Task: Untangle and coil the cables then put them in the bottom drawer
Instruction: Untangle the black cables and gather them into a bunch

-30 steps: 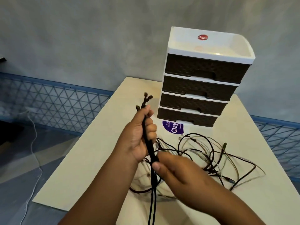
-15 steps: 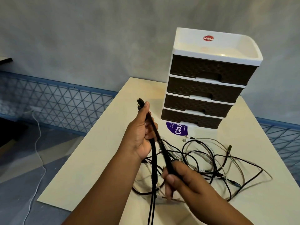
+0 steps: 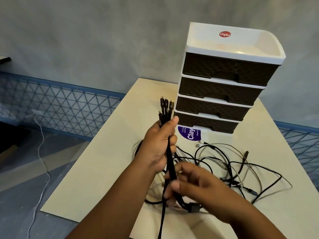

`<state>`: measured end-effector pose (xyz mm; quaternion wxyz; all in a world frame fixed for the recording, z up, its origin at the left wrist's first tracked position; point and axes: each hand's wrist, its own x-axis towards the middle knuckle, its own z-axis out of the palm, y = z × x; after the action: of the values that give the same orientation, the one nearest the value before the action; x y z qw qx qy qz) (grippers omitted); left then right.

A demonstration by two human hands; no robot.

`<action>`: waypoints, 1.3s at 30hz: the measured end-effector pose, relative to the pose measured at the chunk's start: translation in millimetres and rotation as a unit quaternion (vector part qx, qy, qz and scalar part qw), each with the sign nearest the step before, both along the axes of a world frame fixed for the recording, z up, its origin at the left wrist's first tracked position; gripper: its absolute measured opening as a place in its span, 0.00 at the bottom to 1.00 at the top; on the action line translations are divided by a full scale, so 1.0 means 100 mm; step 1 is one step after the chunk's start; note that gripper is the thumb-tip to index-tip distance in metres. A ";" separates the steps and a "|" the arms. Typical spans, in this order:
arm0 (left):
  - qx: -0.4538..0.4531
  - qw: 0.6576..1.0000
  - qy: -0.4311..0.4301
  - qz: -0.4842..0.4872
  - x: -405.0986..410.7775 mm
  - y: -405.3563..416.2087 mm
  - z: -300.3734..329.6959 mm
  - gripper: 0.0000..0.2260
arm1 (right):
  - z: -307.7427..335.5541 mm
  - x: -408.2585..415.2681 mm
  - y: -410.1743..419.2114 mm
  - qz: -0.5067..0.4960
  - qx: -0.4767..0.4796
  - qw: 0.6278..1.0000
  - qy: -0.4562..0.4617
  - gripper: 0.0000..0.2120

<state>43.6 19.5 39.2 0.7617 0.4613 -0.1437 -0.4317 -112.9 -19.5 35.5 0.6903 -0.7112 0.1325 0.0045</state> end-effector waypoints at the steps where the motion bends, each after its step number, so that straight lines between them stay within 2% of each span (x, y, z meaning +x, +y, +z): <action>1: 0.010 1.000 -0.019 -0.008 -0.03 -0.01 -0.01 0.11 | 0.05 0.05 0.00 -0.020 0.055 0.998 -0.012 0.14; 4: 0.028 0.998 -0.053 -0.032 -0.06 -0.01 -0.02 0.10 | 0.15 0.20 -0.02 -0.098 0.118 0.987 -0.051 0.12; 5: 0.022 0.997 -0.052 -0.044 -0.05 -0.01 -0.01 0.14 | 0.17 0.23 -0.02 -0.132 0.128 0.981 -0.068 0.12; 6: 0.018 0.997 -0.045 -0.055 -0.02 0.01 0.00 0.20 | 0.18 0.25 -0.02 -0.167 0.136 0.972 -0.090 0.12; 8: -0.001 0.997 -0.007 -0.071 0.01 0.04 0.01 0.19 | 0.19 0.26 -0.02 -0.225 0.137 0.955 -0.139 0.11; 12: -0.062 0.986 0.126 -0.089 0.07 0.09 -0.03 0.11 | 0.17 0.25 0.05 -0.251 0.062 0.941 -0.216 0.12; 15: -0.050 0.985 0.149 -0.070 0.05 0.09 -0.05 0.07 | 0.11 0.26 0.09 -0.227 -0.016 0.944 -0.237 0.10; 20: -0.020 0.995 0.087 -0.045 -0.01 0.07 -0.04 0.11 | -0.09 0.30 0.12 -0.191 -0.132 0.961 -0.148 0.07; 24: -0.039 0.993 0.097 -0.062 -0.01 0.09 -0.01 0.22 | -0.24 0.32 0.17 -0.208 -0.161 0.957 -0.119 0.09; 30: -0.089 0.979 0.184 -0.023 -0.02 0.08 0.01 0.19 | -0.27 0.32 0.18 -0.220 -0.176 0.954 -0.104 0.08; 32: -0.103 0.980 0.169 -0.022 -0.02 0.08 0.00 0.21 | -0.28 0.34 0.19 -0.219 -0.180 0.954 -0.097 0.09; 34: -0.078 0.990 0.116 -0.022 -0.01 0.08 0.00 0.23 | -0.32 0.35 0.19 -0.220 -0.186 0.955 -0.076 0.09; 36: -0.055 0.996 0.072 -0.021 0.03 0.10 0.03 0.20 | -0.37 0.30 0.18 -0.188 -0.189 0.963 -0.049 0.10; 39: -0.078 0.994 0.074 -0.019 0.20 0.15 0.09 0.11 | -0.48 0.13 0.12 -0.086 -0.257 0.963 0.011 0.13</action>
<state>63.4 34.8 48.0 0.7952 0.3647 -0.1290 -0.4668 -99.6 -7.9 -12.4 0.4811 -0.8503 0.1972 -0.0816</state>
